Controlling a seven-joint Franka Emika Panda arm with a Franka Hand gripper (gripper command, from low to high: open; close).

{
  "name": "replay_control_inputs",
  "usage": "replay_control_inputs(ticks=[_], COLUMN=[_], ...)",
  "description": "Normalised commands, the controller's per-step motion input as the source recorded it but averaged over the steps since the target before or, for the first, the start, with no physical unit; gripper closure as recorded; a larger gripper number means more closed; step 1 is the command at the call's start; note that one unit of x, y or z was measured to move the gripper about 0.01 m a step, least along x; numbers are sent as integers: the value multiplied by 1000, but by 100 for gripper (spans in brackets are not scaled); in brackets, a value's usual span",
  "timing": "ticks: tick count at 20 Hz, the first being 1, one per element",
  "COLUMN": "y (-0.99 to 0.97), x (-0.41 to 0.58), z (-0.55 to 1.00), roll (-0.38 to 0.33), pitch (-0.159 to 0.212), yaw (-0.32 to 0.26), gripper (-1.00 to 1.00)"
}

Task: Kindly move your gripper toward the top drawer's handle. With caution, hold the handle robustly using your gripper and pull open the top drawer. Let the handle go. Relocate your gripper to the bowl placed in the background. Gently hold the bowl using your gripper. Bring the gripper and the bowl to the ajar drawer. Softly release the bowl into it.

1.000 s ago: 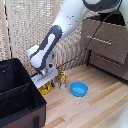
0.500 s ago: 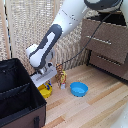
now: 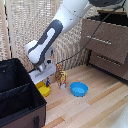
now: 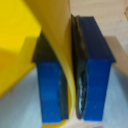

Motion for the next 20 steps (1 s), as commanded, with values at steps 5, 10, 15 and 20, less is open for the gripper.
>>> replay_control_inputs(ticks=[5,10,15,20], y=[-4,0,-7,0], x=[77,17,9,114], z=[746,925,969,814], roll=[23,2,16,2], pitch=[0,0,0,-5], yaw=[-209,-191,-232,-248], gripper=[100,100,100,100])
